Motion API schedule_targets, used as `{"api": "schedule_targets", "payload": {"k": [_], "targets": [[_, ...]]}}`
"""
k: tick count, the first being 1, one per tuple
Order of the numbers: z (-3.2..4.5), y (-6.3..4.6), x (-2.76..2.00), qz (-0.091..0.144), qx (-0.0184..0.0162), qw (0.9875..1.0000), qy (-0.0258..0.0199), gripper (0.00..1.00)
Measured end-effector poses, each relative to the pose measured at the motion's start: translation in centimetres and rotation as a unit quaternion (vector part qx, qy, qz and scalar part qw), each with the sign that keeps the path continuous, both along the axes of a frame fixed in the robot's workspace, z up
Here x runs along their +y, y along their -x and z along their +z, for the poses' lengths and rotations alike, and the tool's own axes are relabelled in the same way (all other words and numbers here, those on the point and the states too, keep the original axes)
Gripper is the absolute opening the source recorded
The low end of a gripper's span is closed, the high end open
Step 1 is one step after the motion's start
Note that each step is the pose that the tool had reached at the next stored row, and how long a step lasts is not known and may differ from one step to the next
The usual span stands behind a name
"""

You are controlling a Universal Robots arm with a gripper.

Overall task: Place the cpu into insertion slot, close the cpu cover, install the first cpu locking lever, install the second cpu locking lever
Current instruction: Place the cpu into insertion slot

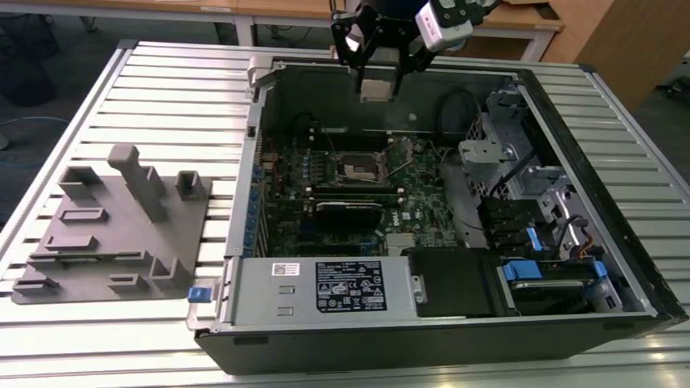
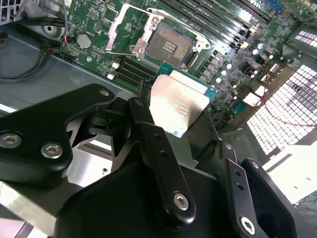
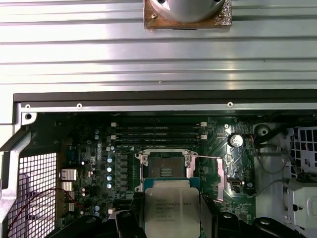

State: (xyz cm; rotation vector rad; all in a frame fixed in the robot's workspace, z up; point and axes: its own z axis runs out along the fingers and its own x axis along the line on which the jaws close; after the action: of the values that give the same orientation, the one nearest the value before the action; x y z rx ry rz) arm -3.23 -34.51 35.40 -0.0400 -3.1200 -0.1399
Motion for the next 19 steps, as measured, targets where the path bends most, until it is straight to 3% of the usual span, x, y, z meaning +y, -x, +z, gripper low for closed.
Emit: {"api": "schedule_targets", "payload": {"k": [19], "targets": [[-0.47,0.0,0.0,0.0,-0.0001,1.0,0.0,0.54]]}}
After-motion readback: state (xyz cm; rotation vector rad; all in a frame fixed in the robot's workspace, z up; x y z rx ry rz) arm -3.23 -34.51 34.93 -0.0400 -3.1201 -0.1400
